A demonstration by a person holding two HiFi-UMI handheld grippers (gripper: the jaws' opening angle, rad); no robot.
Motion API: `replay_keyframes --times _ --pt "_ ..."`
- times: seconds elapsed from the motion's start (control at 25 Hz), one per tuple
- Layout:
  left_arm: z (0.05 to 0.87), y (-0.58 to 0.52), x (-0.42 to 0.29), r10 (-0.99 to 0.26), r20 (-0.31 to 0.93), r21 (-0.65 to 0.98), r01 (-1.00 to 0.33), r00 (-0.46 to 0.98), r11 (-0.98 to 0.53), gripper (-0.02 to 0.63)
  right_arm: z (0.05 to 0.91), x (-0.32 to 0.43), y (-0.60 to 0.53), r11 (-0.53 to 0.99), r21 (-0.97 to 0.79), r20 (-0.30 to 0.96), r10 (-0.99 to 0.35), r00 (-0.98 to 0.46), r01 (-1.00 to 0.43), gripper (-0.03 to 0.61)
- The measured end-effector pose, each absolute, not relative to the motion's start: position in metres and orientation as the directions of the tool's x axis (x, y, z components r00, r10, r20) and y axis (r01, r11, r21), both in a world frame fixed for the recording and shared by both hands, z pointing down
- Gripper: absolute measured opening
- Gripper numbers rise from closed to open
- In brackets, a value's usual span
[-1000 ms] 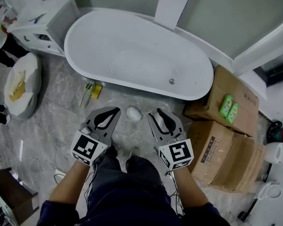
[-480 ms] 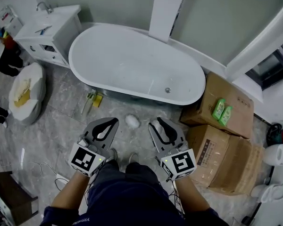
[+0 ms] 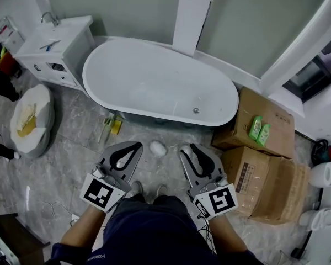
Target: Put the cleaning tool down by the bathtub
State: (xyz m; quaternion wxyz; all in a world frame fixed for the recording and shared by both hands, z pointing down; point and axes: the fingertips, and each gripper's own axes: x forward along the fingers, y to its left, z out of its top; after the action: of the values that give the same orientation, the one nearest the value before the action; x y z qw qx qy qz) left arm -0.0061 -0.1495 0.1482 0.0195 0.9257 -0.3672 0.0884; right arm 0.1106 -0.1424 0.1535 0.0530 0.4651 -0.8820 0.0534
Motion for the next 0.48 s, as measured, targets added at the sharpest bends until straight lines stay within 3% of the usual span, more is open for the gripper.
replay_keyframes --times 0.48 --pt "0.132 -0.154 -0.062 -0.636 0.128 -0.022 -0.639 0.761 -0.769 0.032 0.129 0.054 -0.133 0.513 -0.024 0.108 -0.852 -0.513 -0.858 0.063"
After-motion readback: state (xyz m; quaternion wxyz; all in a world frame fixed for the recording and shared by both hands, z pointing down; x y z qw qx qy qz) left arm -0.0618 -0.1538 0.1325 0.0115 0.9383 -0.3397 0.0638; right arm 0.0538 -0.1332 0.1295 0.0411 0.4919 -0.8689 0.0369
